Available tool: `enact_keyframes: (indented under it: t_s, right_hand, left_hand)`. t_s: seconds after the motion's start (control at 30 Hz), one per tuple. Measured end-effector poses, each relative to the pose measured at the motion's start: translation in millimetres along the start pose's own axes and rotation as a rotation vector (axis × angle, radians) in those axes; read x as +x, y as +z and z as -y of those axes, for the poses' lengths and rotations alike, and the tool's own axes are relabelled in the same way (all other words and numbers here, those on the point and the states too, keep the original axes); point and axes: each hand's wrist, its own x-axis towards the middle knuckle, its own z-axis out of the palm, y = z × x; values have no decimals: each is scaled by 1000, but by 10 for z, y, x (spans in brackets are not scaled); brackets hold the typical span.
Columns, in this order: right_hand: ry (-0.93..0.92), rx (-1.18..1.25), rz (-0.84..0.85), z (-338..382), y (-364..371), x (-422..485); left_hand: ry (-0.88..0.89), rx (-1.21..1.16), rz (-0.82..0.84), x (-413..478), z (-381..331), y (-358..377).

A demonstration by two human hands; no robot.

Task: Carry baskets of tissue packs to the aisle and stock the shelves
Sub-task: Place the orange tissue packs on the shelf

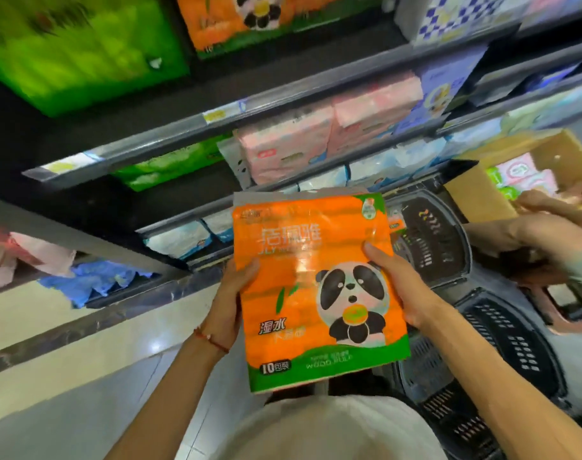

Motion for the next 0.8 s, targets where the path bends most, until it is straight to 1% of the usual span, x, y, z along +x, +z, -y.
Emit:
enact_keyframes:
  t_s: [0.07, 0.17, 0.23, 0.3, 0.37, 0.43, 0.53, 0.6, 0.67, 0.8]
  right_hand:
    - [-49, -29, -13, 100, 124, -112]
    - [-64, -24, 3, 278, 198, -203]
    - [-77, -9, 13, 427, 209, -216]
    - [-99, -43, 32, 605, 222, -214]
    - [-151, -114, 35, 822, 213, -195]
    - [-224, -179, 44, 1059, 145, -175]
    - [-331, -242, 101, 1436, -1, -166]
    - [-364, -276, 148, 1674, -109, -120]
    - [-375, -327, 169, 1865, -198, -46]
    - [-421, -420, 126, 2119, -353, 187]
  left_hand:
    - [-12, 4, 22, -123, -52, 2]
    - [-12, -27, 29, -188, -125, 32]
    - [12, -9, 3, -174, -205, 107]
    - [22, 28, -49, -101, -328, 247]
    - [56, 12, -71, 20, -468, 391]
    - [91, -26, -57, 173, -642, 527]
    - [113, -71, -34, 412, -909, 761]
    - [154, -57, -32, 608, -1042, 909]
    - [207, -27, -74, 797, -1154, 1062]
    - [238, 8, -133, 1024, -1300, 1384]
